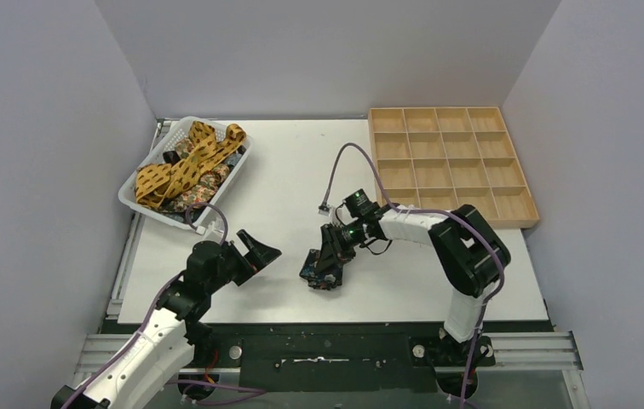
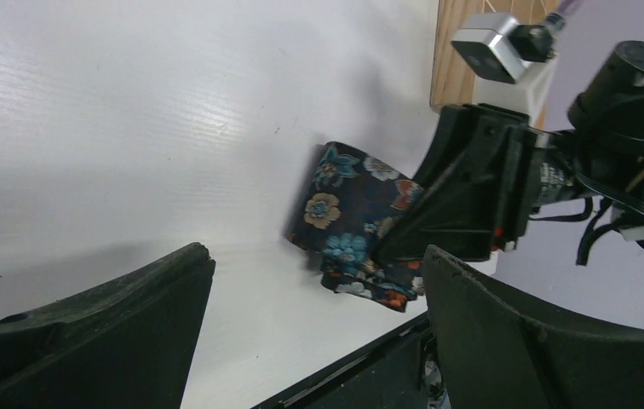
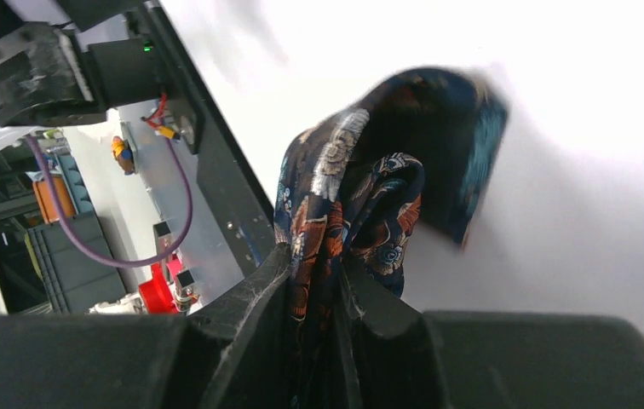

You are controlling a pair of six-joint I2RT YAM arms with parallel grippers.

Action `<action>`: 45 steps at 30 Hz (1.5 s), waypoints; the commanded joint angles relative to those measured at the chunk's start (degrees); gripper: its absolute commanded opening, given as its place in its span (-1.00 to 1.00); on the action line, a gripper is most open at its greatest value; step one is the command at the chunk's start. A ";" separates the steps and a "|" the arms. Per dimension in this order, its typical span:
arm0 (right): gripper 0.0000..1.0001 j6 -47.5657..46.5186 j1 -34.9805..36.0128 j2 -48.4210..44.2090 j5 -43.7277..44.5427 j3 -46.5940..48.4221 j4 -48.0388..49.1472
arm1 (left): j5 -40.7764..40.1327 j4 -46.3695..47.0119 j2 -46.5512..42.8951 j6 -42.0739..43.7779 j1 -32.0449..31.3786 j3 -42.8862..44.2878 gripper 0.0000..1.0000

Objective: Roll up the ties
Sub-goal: Place the tie at the center of the board.

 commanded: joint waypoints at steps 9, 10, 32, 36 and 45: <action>-0.72 1.92 2.61 11.24 -1.44 9.81 5.37 | 1.56 4.01 -0.62 0.67 0.21 -0.85 0.83; -0.69 1.80 2.78 12.14 -1.72 10.31 5.38 | 2.04 4.96 -0.14 0.66 0.21 -1.29 0.83; 1.00 -17.07 0.78 -2.71 18.67 10.67 -4.80 | 6.05 10.49 2.30 0.58 0.12 -3.77 0.82; 1.00 -23.10 2.55 -9.26 30.71 4.67 -0.23 | 5.97 13.86 6.62 1.40 0.12 -2.21 0.82; 1.00 -37.54 13.99 -29.86 36.92 -23.75 31.71 | 7.36 23.40 24.81 5.06 0.21 4.28 0.82</action>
